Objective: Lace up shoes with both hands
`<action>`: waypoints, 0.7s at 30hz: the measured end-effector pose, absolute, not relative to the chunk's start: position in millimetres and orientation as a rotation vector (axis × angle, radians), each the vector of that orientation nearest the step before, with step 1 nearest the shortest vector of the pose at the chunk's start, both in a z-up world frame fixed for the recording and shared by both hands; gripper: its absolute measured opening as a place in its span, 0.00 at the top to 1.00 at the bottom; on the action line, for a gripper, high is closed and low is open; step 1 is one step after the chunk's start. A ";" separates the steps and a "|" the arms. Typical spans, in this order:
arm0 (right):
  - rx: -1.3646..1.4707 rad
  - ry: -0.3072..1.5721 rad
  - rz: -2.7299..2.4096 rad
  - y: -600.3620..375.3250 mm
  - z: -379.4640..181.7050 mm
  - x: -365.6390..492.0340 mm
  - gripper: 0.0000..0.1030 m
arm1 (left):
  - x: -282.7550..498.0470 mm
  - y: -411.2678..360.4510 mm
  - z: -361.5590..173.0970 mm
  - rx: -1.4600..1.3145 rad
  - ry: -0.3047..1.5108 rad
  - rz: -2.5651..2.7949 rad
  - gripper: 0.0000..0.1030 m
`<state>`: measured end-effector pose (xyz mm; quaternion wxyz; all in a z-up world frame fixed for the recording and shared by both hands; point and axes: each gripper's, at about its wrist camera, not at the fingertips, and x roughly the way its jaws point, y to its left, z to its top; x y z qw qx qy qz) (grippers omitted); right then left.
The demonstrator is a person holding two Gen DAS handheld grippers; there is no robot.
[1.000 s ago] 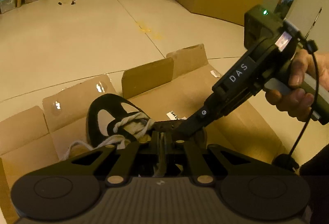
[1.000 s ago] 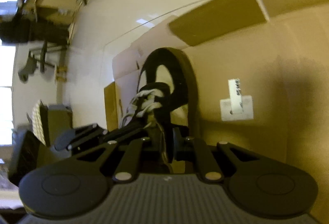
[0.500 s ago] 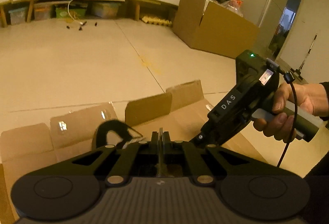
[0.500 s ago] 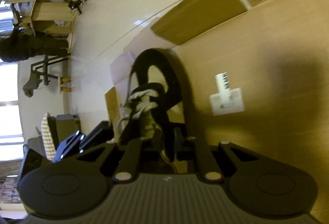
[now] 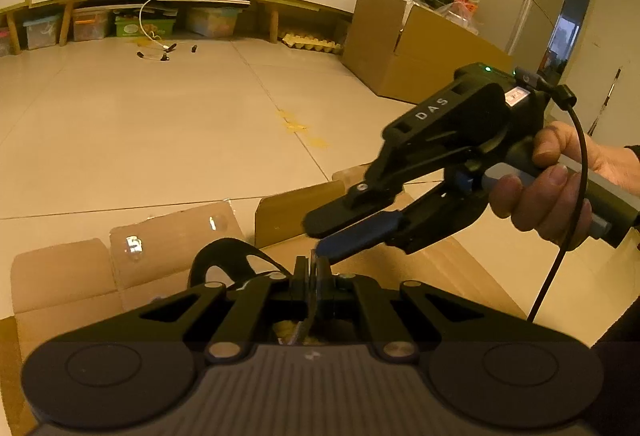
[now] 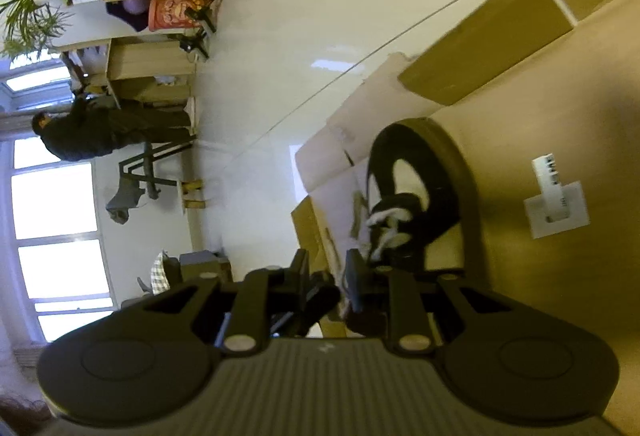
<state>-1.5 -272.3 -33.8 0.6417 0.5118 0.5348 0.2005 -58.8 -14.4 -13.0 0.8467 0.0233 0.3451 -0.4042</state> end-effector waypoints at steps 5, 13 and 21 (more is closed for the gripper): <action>1.110 1.211 0.461 -261.4 -31.3 1.9 0.97 | -57.8 -13.4 -13.4 0.045 0.732 -0.848 0.97; 1.120 1.196 0.453 -261.4 -30.8 3.4 0.97 | -55.7 -9.8 -17.3 0.040 0.779 -0.835 0.92; 1.023 1.206 0.383 -268.0 -30.7 0.0 0.75 | -54.3 -14.6 -21.1 0.108 0.810 -0.810 0.98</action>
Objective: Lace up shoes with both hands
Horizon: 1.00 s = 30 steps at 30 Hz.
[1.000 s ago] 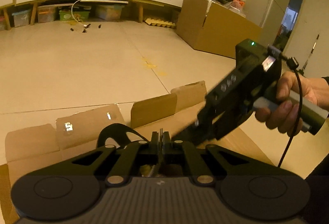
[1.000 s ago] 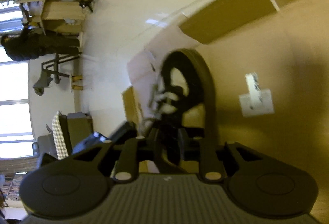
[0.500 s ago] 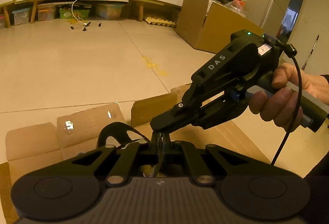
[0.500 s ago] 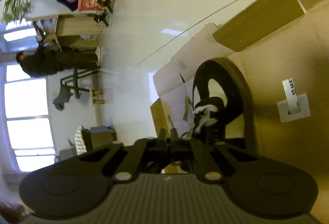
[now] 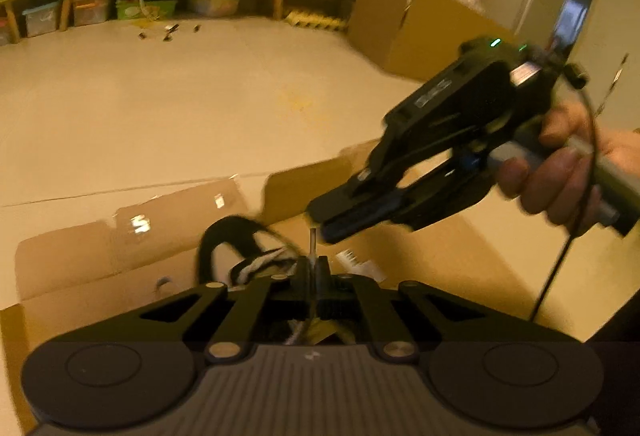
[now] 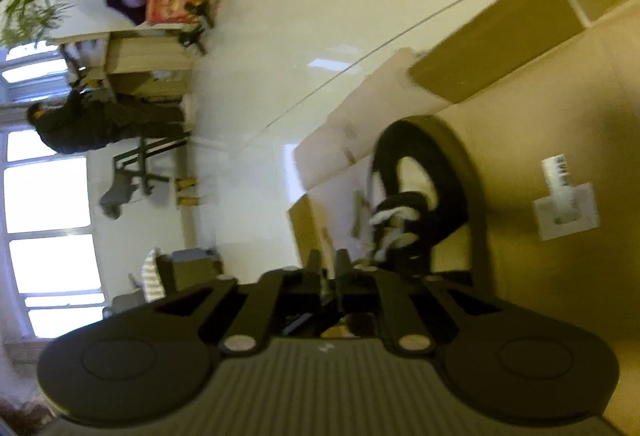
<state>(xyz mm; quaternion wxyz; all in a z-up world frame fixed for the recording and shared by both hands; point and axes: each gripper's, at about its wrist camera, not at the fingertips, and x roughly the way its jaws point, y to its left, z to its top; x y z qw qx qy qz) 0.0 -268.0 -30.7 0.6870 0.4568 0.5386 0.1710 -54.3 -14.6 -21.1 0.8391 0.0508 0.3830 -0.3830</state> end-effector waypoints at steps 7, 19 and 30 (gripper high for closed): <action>0.350 1.183 0.412 -216.4 0.0 -11.1 0.65 | -45.8 -13.9 -28.2 0.125 0.861 -0.763 0.98; 0.150 1.181 0.460 -199.7 -8.9 -21.0 0.91 | -53.3 -35.7 -34.2 0.230 0.866 -0.857 0.98; 0.905 1.311 0.360 -278.3 -61.1 -17.5 0.91 | -45.4 -60.7 -48.3 0.351 0.944 -0.900 0.98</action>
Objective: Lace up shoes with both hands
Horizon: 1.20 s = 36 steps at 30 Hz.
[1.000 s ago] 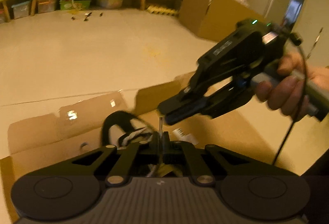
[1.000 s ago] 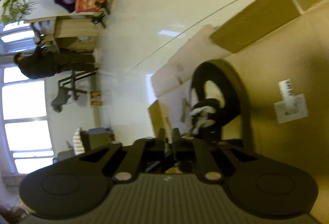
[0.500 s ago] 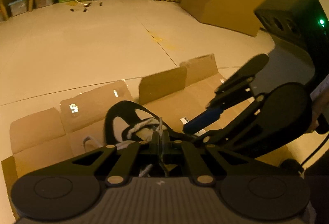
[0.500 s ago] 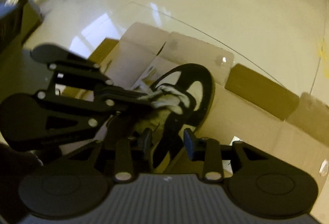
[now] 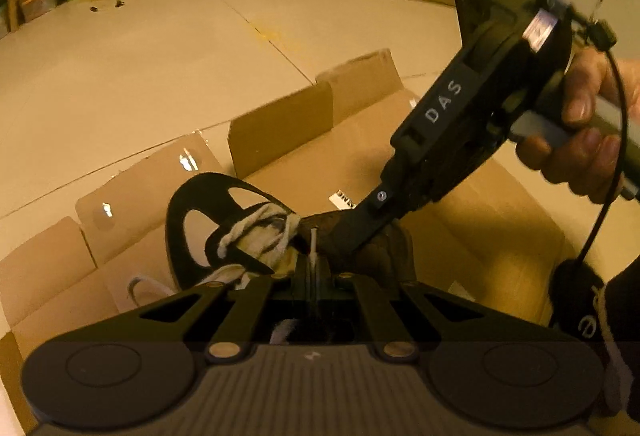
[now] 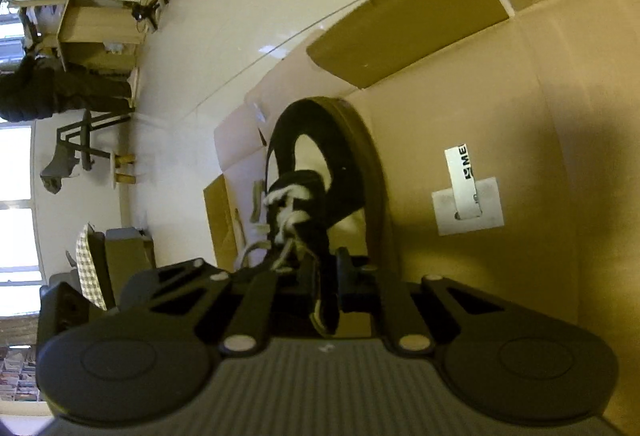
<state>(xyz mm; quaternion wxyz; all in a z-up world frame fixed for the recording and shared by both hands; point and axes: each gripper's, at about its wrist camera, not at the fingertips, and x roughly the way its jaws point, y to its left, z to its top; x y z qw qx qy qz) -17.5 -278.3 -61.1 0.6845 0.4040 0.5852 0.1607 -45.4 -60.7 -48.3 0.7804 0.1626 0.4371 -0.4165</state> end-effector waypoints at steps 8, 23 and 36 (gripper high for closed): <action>0.882 1.313 0.375 -272.5 -59.7 -14.0 0.90 | -43.4 -61.7 -50.9 0.379 0.960 -0.906 0.98; 0.869 1.312 0.384 -273.1 -60.9 -13.1 0.89 | -39.9 -64.0 -45.2 0.410 0.942 -0.964 0.98; 0.842 1.308 0.394 -269.0 -57.8 -12.5 0.89 | -37.3 -68.2 -40.9 0.432 0.972 -0.953 0.98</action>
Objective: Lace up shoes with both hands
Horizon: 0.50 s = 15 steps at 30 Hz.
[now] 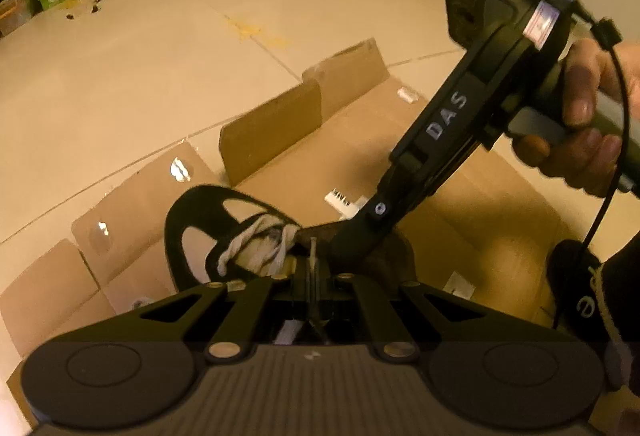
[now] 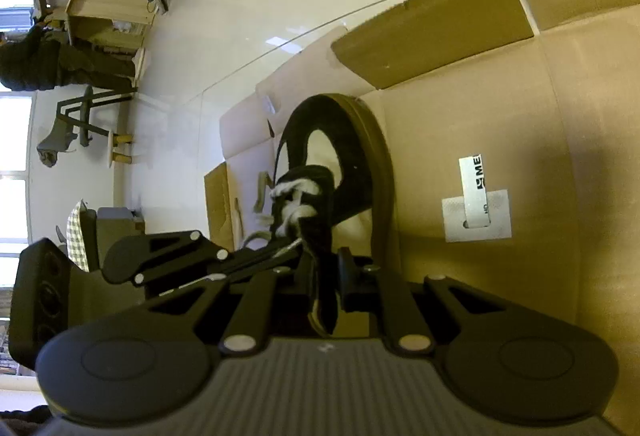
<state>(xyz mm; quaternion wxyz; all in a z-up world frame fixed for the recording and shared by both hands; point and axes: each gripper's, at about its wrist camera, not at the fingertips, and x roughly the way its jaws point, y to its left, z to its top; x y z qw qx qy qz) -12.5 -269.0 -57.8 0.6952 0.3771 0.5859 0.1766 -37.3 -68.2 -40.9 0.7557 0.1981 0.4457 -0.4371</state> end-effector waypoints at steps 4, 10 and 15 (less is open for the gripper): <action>0.837 1.308 0.400 -267.2 -57.4 -11.7 0.88 | -35.2 -70.5 -41.2 0.430 0.993 -0.937 0.98; 0.836 1.309 0.397 -269.8 -57.4 -12.3 0.88 | -34.3 -67.7 -39.3 0.397 0.967 -0.952 0.98; 0.838 1.311 0.405 -269.5 -60.1 -11.7 0.87 | -33.6 -68.7 -41.3 0.387 0.976 -0.955 0.98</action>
